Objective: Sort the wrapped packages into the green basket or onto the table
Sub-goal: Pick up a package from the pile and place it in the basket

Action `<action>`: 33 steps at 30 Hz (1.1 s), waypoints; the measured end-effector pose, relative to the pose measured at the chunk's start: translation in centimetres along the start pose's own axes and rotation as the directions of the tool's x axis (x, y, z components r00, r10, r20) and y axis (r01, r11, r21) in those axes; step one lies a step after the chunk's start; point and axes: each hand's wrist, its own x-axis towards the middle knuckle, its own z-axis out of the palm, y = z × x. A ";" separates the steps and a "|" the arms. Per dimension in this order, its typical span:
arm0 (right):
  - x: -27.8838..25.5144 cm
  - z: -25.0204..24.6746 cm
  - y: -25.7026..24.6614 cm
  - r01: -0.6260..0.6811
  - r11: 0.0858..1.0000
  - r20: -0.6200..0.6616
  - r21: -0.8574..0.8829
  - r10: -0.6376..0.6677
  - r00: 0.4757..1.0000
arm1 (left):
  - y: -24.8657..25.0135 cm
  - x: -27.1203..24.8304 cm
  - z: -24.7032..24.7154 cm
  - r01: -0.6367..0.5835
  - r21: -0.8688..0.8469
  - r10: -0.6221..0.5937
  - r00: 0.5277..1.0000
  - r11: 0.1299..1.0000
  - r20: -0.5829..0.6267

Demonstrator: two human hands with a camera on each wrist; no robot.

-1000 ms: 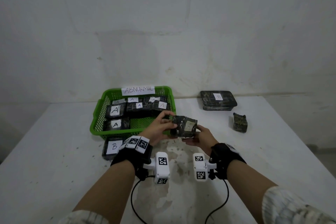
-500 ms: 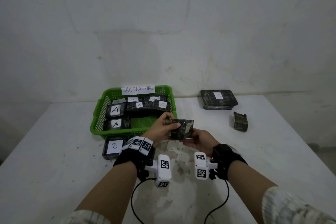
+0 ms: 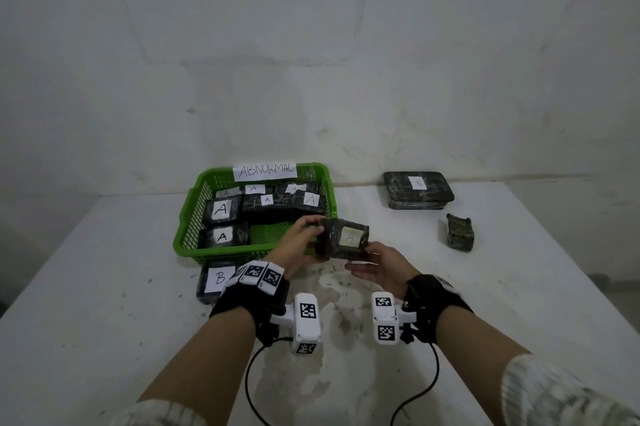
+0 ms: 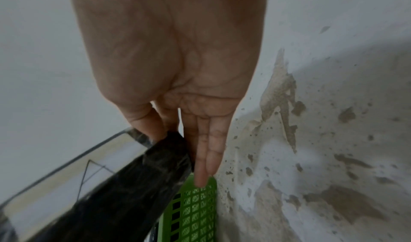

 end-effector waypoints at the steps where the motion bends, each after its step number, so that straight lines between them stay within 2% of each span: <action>1: 0.1 0.0 -0.1 0.013 1.000 -0.018 0.011 -0.013 1.000 | 0.0 0.0 -0.1 0.015 -0.027 -0.015 1.000 1.000 -0.006; 4: 0.4 0.6 -0.4 0.051 0.998 -0.045 -0.044 -0.053 0.998 | 0.1 0.0 -0.3 0.005 -0.105 -0.011 0.999 0.994 -0.049; 8: 0.8 2.6 -0.9 0.122 0.980 -0.064 -0.159 -0.133 0.989 | 0.8 0.1 -1.5 -0.073 -0.140 0.043 0.979 0.987 -0.200; 10: 1.1 4.1 -1.2 0.146 0.976 -0.057 -0.162 -0.157 0.986 | 0.9 0.2 -2.7 -0.080 -0.059 0.061 0.958 0.995 -0.279; 12: 1.4 5.8 -1.6 0.139 0.980 -0.059 -0.143 -0.148 0.987 | 1.0 0.1 -4.1 -0.068 0.155 0.118 0.932 0.986 -0.342; 14: 2.0 7.6 -2.0 0.130 0.977 -0.074 -0.168 -0.144 0.987 | 0.9 0.0 -5.8 -0.030 0.400 0.193 0.907 0.916 -0.374; 15: 2.5 8.4 -2.2 0.138 0.969 -0.085 -0.204 -0.158 0.984 | 0.9 0.1 -6.7 0.011 0.521 0.225 0.894 0.854 -0.387; 17: 3.4 9.9 -2.4 0.172 0.925 -0.106 -0.338 -0.219 0.970 | 0.5 0.4 -9.0 0.136 0.762 0.281 0.877 0.633 -0.390; 19: 4.3 10.9 -2.5 0.210 0.838 -0.115 -0.504 -0.306 0.945 | -0.2 1.0 -11.1 0.264 0.864 0.293 0.864 0.429 -0.410; 20: 4.7 11.1 -2.5 0.220 0.788 -0.114 -0.576 -0.343 0.932 | -0.6 1.2 -11.8 0.321 0.861 0.276 0.852 0.394 -0.444; 23: 6.0 11.4 -2.3 0.199 0.676 -0.110 -0.709 -0.386 0.916 | -1.7 1.3 -12.6 0.430 0.796 0.180 0.822 0.427 -0.541; 27: 7.6 12.2 -2.3 0.151 0.640 -0.099 -0.754 -0.337 0.936 | -3.4 1.3 -13.1 0.441 0.851 0.154 0.855 0.284 -0.495; 30: 9.0 13.0 -1.9 0.106 0.564 -0.080 -0.819 -0.295 0.952 | -3.7 1.3 -13.2 0.455 0.854 0.148 0.854 0.251 -0.499; 33: 10.1 13.7 -0.9 0.025 0.501 -0.103 -0.865 -0.226 0.969 | -3.1 1.3 -13.1 0.470 0.851 0.077 0.864 0.236 -0.498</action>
